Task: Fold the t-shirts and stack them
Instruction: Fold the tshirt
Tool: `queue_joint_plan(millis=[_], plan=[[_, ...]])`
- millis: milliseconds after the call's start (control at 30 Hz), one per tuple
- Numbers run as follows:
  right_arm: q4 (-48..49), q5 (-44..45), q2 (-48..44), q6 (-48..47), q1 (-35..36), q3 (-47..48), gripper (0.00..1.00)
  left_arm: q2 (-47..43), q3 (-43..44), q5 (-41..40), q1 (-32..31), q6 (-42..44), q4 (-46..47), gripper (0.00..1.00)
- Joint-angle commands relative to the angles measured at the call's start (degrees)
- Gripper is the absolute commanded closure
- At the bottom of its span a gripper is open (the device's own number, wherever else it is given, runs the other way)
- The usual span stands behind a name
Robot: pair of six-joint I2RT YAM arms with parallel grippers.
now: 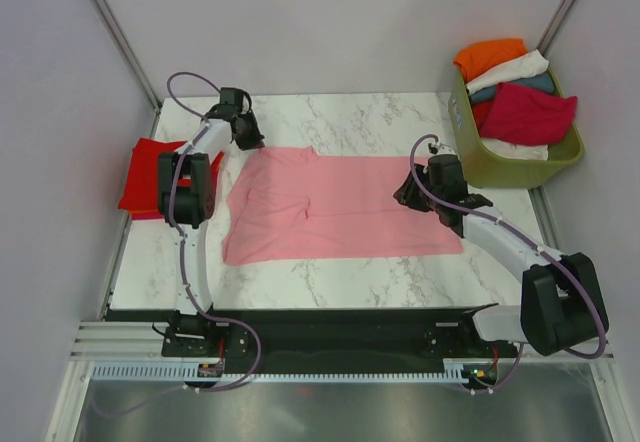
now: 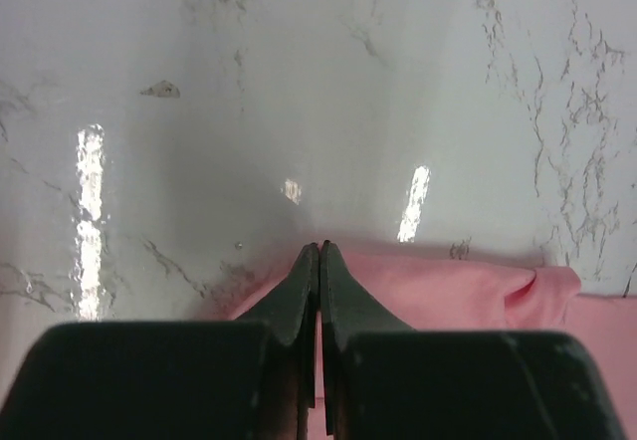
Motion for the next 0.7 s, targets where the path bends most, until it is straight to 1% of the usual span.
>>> queue_joint_plan(millis=[0,167,333,600,667], plan=[[2.1,-0.1,1.3,0.4,-0.1,1.6,0.6,-7.6,-4.5,1.7,-1.7,-0.2,6.6,0.98],[-0.1,3.1,4.3,0.6,0.0,6.1,0.59,-12.5,-12.2,0.2,-3.7,0.3,11.2,0.98],[-0.1,3.1,6.1,1.1,-0.1,9.0,0.59,-18.6,-23.2,-0.6,-4.9,0.4,16.7,0.98],[1.3,2.1,6.8,1.9,0.0,8.1,0.59,-27.0,-36.8,-3.6,-6.4,1.6,19.7,0.98],[1.9,1.7,6.8,2.2,-0.1,7.3,0.59,-29.5,-39.0,-4.4,-7.1,1.7,20.2,0.98]])
